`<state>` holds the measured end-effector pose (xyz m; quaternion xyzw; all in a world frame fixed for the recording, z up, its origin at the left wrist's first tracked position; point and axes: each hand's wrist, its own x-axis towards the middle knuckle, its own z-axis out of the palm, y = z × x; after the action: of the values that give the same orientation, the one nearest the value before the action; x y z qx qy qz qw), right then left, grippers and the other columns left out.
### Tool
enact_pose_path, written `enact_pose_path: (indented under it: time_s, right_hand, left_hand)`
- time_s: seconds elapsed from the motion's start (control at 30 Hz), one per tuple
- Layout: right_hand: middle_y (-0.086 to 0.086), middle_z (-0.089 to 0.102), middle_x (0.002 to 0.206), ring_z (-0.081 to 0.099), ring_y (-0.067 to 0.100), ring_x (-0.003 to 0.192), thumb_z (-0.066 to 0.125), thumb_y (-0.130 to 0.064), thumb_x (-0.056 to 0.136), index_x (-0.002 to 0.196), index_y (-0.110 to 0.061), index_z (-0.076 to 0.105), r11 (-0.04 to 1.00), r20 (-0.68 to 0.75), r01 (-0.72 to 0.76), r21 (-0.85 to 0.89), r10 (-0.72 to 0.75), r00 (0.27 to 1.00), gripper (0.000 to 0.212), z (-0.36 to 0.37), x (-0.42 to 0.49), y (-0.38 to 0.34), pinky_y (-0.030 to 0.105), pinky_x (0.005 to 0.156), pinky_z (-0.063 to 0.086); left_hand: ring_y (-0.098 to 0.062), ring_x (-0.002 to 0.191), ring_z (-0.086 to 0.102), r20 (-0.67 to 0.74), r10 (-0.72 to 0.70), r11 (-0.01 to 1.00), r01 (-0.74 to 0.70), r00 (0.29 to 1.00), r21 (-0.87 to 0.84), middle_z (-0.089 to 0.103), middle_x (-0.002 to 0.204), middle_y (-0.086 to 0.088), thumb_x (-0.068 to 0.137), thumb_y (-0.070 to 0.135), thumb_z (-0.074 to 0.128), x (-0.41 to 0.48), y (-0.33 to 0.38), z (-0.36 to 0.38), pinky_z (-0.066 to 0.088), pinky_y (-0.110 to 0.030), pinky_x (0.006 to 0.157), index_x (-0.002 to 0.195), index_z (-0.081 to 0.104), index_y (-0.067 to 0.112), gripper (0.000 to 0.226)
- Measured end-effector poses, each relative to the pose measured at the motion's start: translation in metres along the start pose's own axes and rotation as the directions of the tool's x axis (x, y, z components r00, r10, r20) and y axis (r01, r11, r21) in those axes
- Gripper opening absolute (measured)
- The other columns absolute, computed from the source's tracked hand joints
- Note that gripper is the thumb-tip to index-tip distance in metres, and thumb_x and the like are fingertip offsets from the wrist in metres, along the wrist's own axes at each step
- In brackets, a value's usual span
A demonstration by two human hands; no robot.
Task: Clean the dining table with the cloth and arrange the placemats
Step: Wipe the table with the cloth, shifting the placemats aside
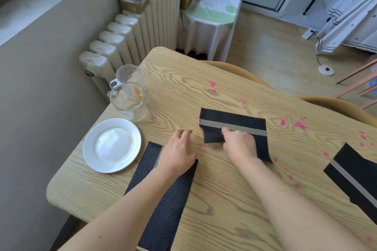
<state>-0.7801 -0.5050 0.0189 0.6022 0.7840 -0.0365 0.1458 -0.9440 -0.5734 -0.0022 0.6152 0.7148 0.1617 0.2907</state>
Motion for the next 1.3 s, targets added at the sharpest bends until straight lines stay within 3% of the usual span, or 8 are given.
enact_pose_path:
  time_s: [0.13,0.5,0.67,0.8,0.9,1.0,1.13,1.3]
  right_hand:
    - [0.008,0.069,0.094,0.061,0.029,0.084,0.043,-0.013,0.092,0.121,-0.022,0.054,0.878,-0.112,-0.256,0.404,0.325,0.939,0.032,-0.013,-0.006,0.009,0.031,0.063,0.039]
    - [0.003,0.063,0.08,0.047,0.027,0.071,0.045,-0.011,0.086,0.1,-0.017,0.06,0.666,-0.359,-0.073,0.742,0.487,0.796,0.021,-0.07,-0.035,-0.001,0.031,0.06,0.029]
    - [0.006,0.048,0.064,0.044,0.026,0.068,0.047,-0.016,0.077,0.07,-0.008,0.046,0.268,-0.088,-0.056,0.962,0.496,0.864,0.01,-0.085,-0.044,-0.009,0.036,0.063,0.031]
    - [0.009,0.04,0.071,0.038,0.021,0.071,0.046,-0.018,0.058,0.063,-0.018,0.041,-0.052,0.197,-0.193,0.98,0.419,0.886,0.007,-0.071,-0.04,-0.019,0.035,0.068,0.026]
    - [0.017,0.054,0.077,0.047,0.022,0.075,0.051,-0.008,0.073,0.072,-0.009,0.051,0.014,0.275,-0.3,0.954,0.363,0.89,0.001,-0.053,-0.044,-0.028,0.034,0.07,0.035]
    - [0.015,0.064,0.099,0.06,0.026,0.093,0.053,-0.009,0.079,0.096,-0.003,0.058,0.084,0.384,-0.424,0.902,0.297,0.874,0.019,-0.031,-0.052,-0.043,0.045,0.088,0.05]
    - [0.01,0.061,0.12,0.06,0.03,0.104,0.055,-0.02,0.066,0.123,-0.011,0.052,0.138,0.529,-0.55,0.823,0.162,0.833,0.058,-0.006,-0.068,-0.072,0.045,0.087,0.053]
    - [0.013,0.064,0.113,0.063,0.029,0.103,0.053,-0.008,0.081,0.112,-0.009,0.054,0.188,0.563,-0.575,0.796,0.116,0.818,0.031,0.0,-0.084,-0.092,0.049,0.089,0.054]
  left_hand:
    - [-0.015,0.127,0.039,-0.043,0.021,0.998,-0.024,0.999,-0.056,0.038,0.139,0.002,0.083,0.015,0.051,-0.002,0.002,-0.007,0.034,-0.021,0.094,0.139,0.037,0.019,0.058]
    - [-0.016,0.133,0.035,-0.08,-0.121,0.919,0.081,0.989,-0.385,0.037,0.143,-0.002,0.085,0.028,0.062,-0.007,0.03,-0.032,0.031,-0.033,0.109,0.143,0.032,0.022,0.065]
    - [-0.016,0.137,0.033,-0.014,-0.21,0.732,0.148,0.978,-0.665,0.034,0.15,0.0,0.076,0.048,0.069,-0.016,0.032,-0.048,0.029,-0.038,0.112,0.146,0.029,0.023,0.084]
    - [-0.01,0.114,0.051,0.037,-0.237,0.603,0.176,0.971,-0.778,0.052,0.127,0.006,0.075,0.052,0.068,-0.027,0.028,-0.058,0.039,-0.031,0.1,0.137,0.04,0.021,0.075]
    - [-0.015,0.099,0.062,-0.029,-0.298,0.697,0.197,0.954,-0.689,0.065,0.109,0.004,0.072,0.045,0.066,-0.036,0.016,-0.063,0.048,-0.04,0.096,0.121,0.054,0.021,0.056]
    - [-0.02,0.096,0.062,-0.093,-0.324,0.839,0.241,0.942,-0.487,0.064,0.102,0.006,0.081,0.029,0.062,-0.048,0.0,-0.064,0.048,-0.032,0.086,0.121,0.055,0.019,0.041]
    - [-0.023,0.096,0.06,-0.101,-0.338,0.908,0.295,0.936,-0.298,0.064,0.101,0.005,0.078,0.03,0.06,-0.068,-0.025,-0.063,0.049,-0.035,0.083,0.117,0.053,0.022,0.041]
    - [-0.025,0.105,0.06,-0.093,-0.344,0.936,0.332,0.934,-0.12,0.064,0.113,0.0,0.076,0.034,0.06,-0.087,-0.05,-0.054,0.046,-0.033,0.082,0.129,0.044,0.023,0.057]
